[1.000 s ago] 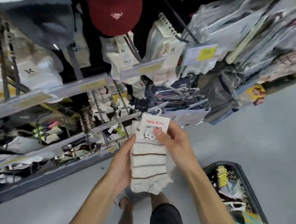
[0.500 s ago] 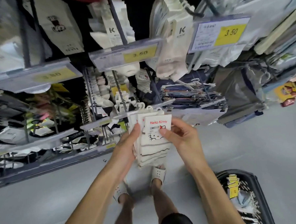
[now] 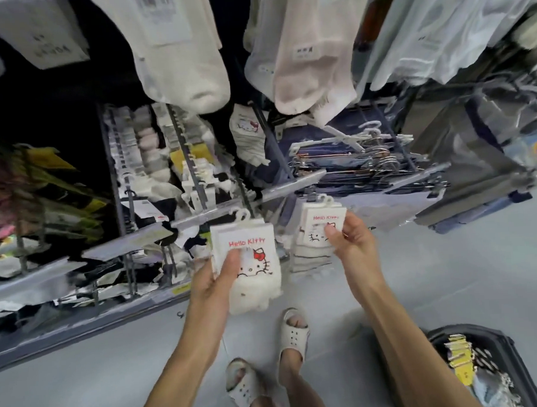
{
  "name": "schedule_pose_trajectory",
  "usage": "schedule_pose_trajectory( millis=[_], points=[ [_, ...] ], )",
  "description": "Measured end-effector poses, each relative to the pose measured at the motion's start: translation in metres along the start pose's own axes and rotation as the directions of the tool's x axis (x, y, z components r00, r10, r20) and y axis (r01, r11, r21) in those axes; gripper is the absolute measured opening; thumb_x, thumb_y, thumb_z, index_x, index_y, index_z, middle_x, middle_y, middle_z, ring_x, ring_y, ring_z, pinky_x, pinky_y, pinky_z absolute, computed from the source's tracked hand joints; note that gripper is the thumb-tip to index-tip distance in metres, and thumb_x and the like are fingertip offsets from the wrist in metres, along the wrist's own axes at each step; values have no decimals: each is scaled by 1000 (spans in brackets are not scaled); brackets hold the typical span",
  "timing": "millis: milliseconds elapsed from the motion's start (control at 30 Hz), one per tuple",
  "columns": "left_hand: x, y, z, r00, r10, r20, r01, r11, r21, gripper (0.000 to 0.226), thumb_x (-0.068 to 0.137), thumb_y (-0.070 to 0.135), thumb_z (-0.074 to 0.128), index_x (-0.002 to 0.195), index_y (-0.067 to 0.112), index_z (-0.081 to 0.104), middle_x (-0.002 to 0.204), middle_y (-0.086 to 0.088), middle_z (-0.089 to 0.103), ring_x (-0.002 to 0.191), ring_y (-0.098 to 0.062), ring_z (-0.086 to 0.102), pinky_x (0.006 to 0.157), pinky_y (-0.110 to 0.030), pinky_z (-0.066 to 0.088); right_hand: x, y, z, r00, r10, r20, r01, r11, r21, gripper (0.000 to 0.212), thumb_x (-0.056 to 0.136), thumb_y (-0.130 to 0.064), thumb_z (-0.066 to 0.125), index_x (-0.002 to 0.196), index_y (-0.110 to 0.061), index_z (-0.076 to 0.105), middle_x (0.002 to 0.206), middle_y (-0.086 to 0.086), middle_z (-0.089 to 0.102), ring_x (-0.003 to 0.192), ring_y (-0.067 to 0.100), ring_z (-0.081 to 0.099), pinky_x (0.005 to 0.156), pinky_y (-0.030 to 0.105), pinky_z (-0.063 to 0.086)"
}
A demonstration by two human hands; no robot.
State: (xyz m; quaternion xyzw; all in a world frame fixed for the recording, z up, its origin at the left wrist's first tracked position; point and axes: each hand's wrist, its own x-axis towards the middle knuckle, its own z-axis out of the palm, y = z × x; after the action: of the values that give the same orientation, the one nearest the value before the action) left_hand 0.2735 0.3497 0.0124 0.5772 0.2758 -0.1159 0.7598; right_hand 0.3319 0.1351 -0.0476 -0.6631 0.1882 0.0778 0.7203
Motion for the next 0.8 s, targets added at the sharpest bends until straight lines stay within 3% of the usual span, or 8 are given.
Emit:
schedule_pose_trajectory(
  millis=[67, 167, 300, 400, 533, 633, 733, 800],
  points=[
    [1, -20, -8, 999, -34, -12, 34, 999, -11, 38, 61, 57, 68, 90, 36, 80, 94, 5, 79, 83, -10, 76, 58, -21, 58, 23, 9, 18, 999, -47, -21, 45, 995, -91, 28, 95, 4, 55, 119, -8, 62, 104, 0, 73, 91, 4, 68, 76, 17, 52],
    [4, -43, -10, 997, -79, 3, 79, 997, -21, 35, 62, 55, 66, 91, 38, 79, 93, 2, 79, 84, -13, 76, 59, -23, 58, 53, 9, 49, 994, -112, -20, 109, 989, -96, 24, 96, 3, 53, 116, -7, 61, 104, 2, 69, 90, 3, 63, 83, 21, 50],
    [13, -60, -6, 998, -54, 34, 54, 999, 5, 35, 73, 46, 61, 103, 34, 74, 96, 6, 79, 84, -8, 75, 60, -19, 56, 85, -1, 79, 974, -228, -10, 227, 971, -74, 30, 95, 9, 47, 114, -9, 60, 100, -8, 65, 88, -9, 60, 85, 14, 46],
    [20, -62, -5, 993, -21, 117, 17, 999, 36, 27, 77, 46, 60, 101, 46, 72, 100, 11, 78, 90, -5, 74, 65, -17, 55, 100, -1, 91, 966, -257, 17, 257, 966, 14, 35, 96, 13, 45, 131, 8, 48, 115, 10, 63, 90, -5, 61, 82, 11, 48],
    [28, -67, -11, 987, 5, 160, -16, 997, 69, 32, 80, 41, 61, 110, 35, 71, 107, 4, 77, 97, -11, 73, 73, -20, 56, 115, 4, 98, 960, -276, 41, 274, 961, 46, 35, 98, 16, 40, 133, 15, 43, 117, 17, 55, 96, 7, 60, 85, 14, 49],
    [33, -71, -16, 985, 24, 174, -38, 996, 77, 26, 85, 37, 58, 107, 39, 71, 109, 2, 76, 100, -13, 72, 75, -21, 56, 125, 1, 108, 968, -252, 10, 251, 965, 82, 35, 101, 10, 40, 135, 6, 47, 128, 15, 55, 105, 7, 60, 86, 12, 49],
    [39, -70, -15, 985, 45, 165, -60, 994, 88, 26, 85, 39, 58, 106, 33, 72, 107, 2, 77, 97, -11, 73, 72, -18, 55, 130, -5, 114, 962, -274, 18, 274, 962, 19, 37, 100, 10, 43, 123, -18, 51, 107, -12, 67, 92, -11, 64, 83, 10, 50],
    [45, -66, -13, 988, 90, 129, -103, 990, 100, 28, 85, 40, 56, 106, 29, 72, 104, 5, 77, 94, -5, 72, 71, -13, 53, 129, -2, 113, 952, -294, 87, 301, 949, -87, 34, 103, 7, 36, 127, -12, 50, 111, -12, 70, 100, -9, 64, 87, 11, 49]
  ],
)
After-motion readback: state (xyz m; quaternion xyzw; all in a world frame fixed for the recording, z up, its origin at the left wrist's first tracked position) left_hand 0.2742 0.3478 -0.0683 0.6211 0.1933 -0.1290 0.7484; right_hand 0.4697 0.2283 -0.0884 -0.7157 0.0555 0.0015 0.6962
